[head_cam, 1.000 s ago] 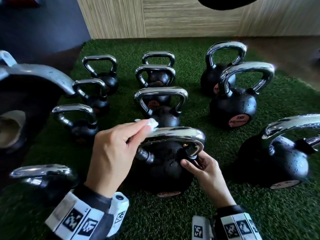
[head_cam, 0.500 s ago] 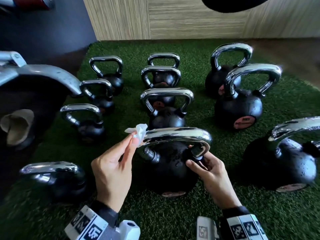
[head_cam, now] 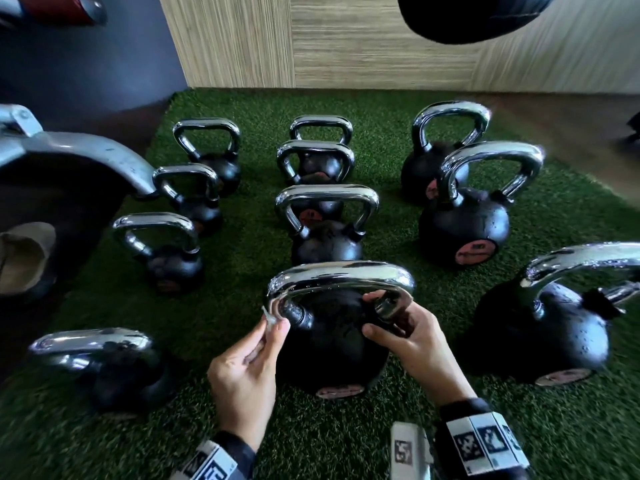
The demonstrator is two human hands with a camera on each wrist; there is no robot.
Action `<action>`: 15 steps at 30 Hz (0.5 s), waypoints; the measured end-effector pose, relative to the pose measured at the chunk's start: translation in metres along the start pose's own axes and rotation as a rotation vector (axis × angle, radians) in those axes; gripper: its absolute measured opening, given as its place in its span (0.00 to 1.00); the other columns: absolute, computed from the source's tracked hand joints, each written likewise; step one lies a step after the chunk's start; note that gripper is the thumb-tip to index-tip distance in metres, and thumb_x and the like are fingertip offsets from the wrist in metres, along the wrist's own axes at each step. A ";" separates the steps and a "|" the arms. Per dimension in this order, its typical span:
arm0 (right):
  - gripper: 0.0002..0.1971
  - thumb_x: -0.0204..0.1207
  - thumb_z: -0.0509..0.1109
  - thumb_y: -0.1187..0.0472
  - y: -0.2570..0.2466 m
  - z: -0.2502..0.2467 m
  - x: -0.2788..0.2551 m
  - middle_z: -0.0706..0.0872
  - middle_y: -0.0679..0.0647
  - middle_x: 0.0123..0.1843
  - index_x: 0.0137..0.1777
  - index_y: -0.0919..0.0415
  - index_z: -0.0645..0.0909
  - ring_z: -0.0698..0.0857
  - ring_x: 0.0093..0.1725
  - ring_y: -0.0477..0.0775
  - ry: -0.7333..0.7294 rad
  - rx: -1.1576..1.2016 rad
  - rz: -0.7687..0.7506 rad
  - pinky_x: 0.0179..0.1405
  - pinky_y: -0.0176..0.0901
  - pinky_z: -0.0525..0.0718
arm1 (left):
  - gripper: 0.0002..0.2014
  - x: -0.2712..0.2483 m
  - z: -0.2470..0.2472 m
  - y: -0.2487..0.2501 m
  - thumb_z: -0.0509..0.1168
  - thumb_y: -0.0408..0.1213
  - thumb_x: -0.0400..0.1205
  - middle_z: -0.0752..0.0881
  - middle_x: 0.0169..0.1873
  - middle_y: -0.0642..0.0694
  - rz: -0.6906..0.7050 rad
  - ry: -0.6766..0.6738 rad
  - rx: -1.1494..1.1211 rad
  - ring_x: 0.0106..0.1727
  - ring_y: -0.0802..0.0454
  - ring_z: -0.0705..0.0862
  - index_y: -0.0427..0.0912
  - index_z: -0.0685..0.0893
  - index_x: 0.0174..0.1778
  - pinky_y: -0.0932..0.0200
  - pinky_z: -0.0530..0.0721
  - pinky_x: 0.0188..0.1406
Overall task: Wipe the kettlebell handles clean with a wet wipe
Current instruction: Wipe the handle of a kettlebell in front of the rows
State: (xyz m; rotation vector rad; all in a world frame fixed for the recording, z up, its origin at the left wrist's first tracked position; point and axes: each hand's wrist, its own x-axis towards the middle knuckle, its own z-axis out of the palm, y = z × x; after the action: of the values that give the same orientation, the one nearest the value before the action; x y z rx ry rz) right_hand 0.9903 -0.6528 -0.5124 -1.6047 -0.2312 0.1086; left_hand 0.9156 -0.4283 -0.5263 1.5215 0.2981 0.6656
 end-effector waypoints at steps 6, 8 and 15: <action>0.19 0.67 0.87 0.57 0.003 0.010 -0.027 0.94 0.44 0.53 0.58 0.48 0.89 0.92 0.55 0.43 0.192 -0.187 -0.001 0.60 0.54 0.90 | 0.19 0.030 0.006 -0.001 0.78 0.37 0.76 0.92 0.49 0.48 0.098 -0.069 0.130 0.46 0.70 0.91 0.38 0.89 0.62 0.77 0.85 0.48; 0.17 0.67 0.86 0.49 0.008 0.013 -0.045 0.93 0.41 0.52 0.54 0.48 0.89 0.90 0.55 0.42 0.260 -0.310 -0.025 0.58 0.51 0.89 | 0.18 0.050 0.013 -0.001 0.79 0.34 0.77 0.92 0.52 0.46 0.104 -0.127 0.177 0.45 0.77 0.88 0.32 0.90 0.61 0.80 0.83 0.49; 0.19 0.68 0.77 0.67 0.009 0.050 -0.088 0.81 0.14 0.57 0.55 0.44 0.92 0.87 0.56 0.39 0.443 -0.519 -0.217 0.53 0.15 0.77 | 0.18 0.096 0.051 0.000 0.79 0.38 0.72 0.94 0.53 0.47 -0.090 -0.372 0.007 0.55 0.53 0.92 0.44 0.92 0.58 0.51 0.90 0.63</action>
State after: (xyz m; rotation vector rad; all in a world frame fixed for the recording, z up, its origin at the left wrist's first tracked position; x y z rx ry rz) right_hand 0.8950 -0.6232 -0.5304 -2.0549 -0.0878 -0.5091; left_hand 1.0214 -0.4154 -0.5023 1.5943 0.0848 0.3011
